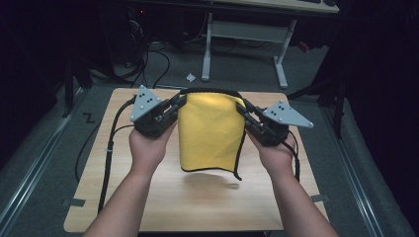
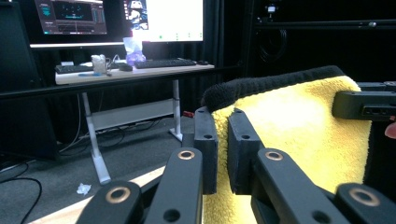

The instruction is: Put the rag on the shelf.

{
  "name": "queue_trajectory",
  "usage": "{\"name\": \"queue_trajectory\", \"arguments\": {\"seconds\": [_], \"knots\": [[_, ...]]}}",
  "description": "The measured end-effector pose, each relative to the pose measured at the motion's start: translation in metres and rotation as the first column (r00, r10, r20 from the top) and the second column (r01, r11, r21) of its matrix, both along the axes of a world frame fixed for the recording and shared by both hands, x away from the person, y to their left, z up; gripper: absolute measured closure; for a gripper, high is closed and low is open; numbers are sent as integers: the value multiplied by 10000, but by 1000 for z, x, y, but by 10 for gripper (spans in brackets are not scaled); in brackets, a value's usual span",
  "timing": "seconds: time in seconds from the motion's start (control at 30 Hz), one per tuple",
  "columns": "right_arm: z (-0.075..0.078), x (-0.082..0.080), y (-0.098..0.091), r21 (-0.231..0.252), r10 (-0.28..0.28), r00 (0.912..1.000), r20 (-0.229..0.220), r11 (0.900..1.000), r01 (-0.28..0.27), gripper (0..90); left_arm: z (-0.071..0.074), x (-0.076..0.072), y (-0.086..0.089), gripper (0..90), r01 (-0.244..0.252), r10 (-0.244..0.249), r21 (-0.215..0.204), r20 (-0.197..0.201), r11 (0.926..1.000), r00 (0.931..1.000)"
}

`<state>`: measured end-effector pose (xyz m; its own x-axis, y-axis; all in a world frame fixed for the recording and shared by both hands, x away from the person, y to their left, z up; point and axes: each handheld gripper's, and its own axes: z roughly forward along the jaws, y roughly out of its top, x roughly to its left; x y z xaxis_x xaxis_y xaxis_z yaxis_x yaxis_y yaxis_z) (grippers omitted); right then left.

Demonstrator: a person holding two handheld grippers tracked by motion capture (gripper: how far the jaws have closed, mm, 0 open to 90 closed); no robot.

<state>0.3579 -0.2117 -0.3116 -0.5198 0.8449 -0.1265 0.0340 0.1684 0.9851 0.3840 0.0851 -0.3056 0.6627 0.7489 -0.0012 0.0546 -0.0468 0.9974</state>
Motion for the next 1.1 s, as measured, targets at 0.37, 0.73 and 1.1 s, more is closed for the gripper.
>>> {"name": "queue_trajectory", "arguments": {"seconds": [0.37,0.73,1.1], "knots": [[0,40,-5,-116,-371,9987,-338,9993,367,784,-8,50,-11,839,-123,135,445,-281,9989,9995],[-8,85,-9,-129,-337,9973,-648,9994,329,784,-13,91,-12,833,-281,298,665,-257,9974,9992],[-18,126,-5,-602,-265,9938,-1077,9980,200,781,-26,130,-8,823,-434,554,1136,-1048,9926,9930]]}}
